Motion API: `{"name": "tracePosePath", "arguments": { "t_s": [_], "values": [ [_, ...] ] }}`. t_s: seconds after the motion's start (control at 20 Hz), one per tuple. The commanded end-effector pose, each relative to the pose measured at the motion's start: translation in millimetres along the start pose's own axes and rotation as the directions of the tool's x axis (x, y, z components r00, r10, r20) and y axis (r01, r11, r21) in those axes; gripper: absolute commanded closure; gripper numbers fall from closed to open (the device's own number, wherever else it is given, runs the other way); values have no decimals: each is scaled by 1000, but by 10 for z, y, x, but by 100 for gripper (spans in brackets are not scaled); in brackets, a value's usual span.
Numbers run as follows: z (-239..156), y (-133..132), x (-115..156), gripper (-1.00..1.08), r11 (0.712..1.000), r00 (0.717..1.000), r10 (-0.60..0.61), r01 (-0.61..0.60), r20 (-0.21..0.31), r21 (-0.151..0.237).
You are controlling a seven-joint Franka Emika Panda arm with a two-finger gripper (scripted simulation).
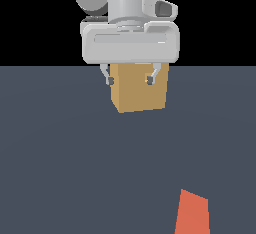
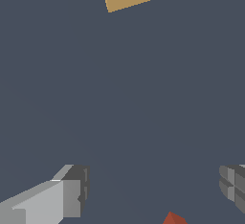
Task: Insert the peg into the horizontal hole in a box.
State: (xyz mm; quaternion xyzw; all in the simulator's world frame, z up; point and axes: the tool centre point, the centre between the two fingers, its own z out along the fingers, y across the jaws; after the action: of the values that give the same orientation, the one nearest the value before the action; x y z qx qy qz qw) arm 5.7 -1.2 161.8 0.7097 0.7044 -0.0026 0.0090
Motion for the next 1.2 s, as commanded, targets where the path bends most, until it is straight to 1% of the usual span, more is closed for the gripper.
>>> {"name": "tracePosePath", "arguments": {
  "t_s": [0.0, 0.15, 0.25, 0.35, 0.5, 0.65, 0.8, 1.0, 1.15],
  "values": [
    [0, 0, 0, -92, 1000, 1000, 0, 0, 0, 0],
    [16, 13, -50, -92, 1000, 1000, 8, -8, 0, 0],
    [45, 36, -138, -92, 1000, 1000, 21, -21, 0, 0],
    [88, 67, -270, -92, 999, 999, 42, -42, 0, 1],
    [178, 125, -550, -92, 996, 996, 85, -85, -1, 2],
    [298, 182, -921, -92, 990, 990, 141, -141, -1, 3],
    [443, 224, -1372, -92, 978, 978, 209, -209, -3, 5],
    [657, 230, -2034, -92, 952, 952, 307, -307, -5, 8],
    [789, 202, -2436, -92, 931, 931, 366, -366, -7, 11]
  ]
}}
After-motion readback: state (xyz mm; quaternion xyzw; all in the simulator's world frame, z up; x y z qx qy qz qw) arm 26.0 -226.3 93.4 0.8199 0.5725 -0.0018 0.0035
